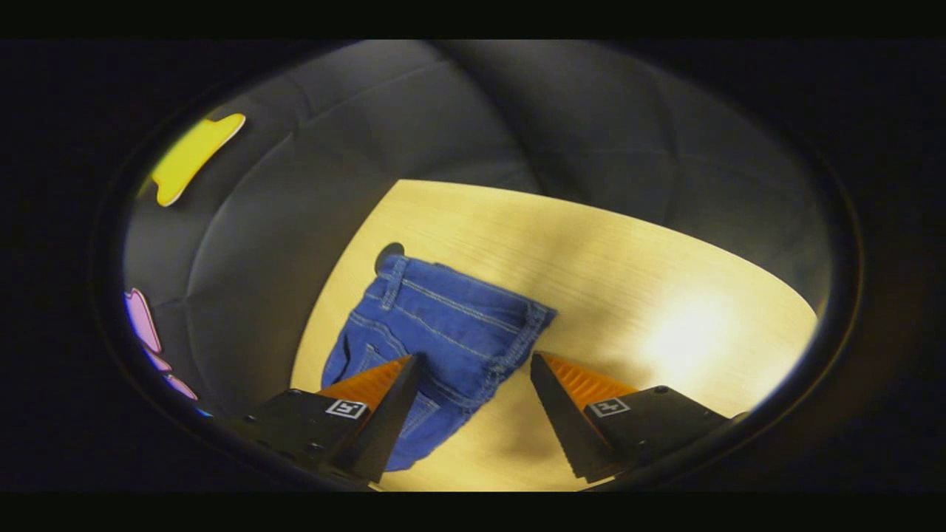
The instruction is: Grasp the waist and the cuffs of the jeans and fold them to make the two legs overlap; first hold the waist and fold one-third of the jeans toward the cuffs, then hold the cuffs and fold the remaining one-third in the same direction to finish folding.
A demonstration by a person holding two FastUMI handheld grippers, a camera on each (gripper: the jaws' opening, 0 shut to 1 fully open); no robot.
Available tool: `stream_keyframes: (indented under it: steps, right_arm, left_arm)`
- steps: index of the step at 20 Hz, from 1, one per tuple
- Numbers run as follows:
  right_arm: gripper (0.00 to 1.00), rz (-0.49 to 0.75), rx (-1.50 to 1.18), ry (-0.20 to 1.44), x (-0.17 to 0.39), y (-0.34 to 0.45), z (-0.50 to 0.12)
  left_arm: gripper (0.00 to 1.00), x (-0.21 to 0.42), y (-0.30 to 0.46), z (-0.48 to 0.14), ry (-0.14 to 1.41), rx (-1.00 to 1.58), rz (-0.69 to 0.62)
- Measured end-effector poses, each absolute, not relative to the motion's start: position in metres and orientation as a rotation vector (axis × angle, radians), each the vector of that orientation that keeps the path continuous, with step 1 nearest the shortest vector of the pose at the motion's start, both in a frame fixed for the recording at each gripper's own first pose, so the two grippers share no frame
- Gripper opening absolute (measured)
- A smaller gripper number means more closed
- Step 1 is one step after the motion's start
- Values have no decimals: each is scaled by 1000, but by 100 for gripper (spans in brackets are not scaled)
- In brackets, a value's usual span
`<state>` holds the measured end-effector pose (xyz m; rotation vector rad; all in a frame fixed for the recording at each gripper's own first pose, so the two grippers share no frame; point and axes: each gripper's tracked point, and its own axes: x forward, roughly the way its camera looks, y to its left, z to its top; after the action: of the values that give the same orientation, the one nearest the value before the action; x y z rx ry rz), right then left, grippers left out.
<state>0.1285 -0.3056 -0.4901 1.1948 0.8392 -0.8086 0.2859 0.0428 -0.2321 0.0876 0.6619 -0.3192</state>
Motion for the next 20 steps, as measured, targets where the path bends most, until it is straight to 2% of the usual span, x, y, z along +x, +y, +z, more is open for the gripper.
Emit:
stream_keyframes:
  steps: [2,4,7,9,10,11,12,13,14,15,20]
  right_arm:
    - [92,-841,1220,805,133,-313,-494]
    - [67,-864,1240,775,128,-323,-498]
    - [29,-799,1224,779,132,-323,-506]
    - [13,-803,1129,788,125,-326,-505]
    - [0,-799,1088,795,124,-329,-506]
    - [6,-793,1060,798,124,-329,-506]
    - [0,-793,1042,789,125,-332,-505]
    - [12,-791,1020,787,124,-332,-501]
    - [12,-789,992,778,124,-334,-496]
    - [6,-787,957,763,127,-335,-488]
    - [6,-666,698,654,149,-332,-433]
  left_arm:
    - [98,293,28,-235,665,91,-315]
    - [98,292,11,-238,672,73,-316]
    - [98,283,-3,-236,671,67,-320]
    - [98,276,1,-236,672,61,-318]
    - [98,272,6,-238,680,56,-311]
    - [98,269,13,-240,688,49,-302]
    - [98,266,19,-239,689,39,-298]
    - [98,263,29,-237,686,28,-289]
    - [96,261,37,-235,686,19,-283]
    - [98,257,48,-233,683,13,-271]
    - [99,240,100,-221,667,-11,-219]
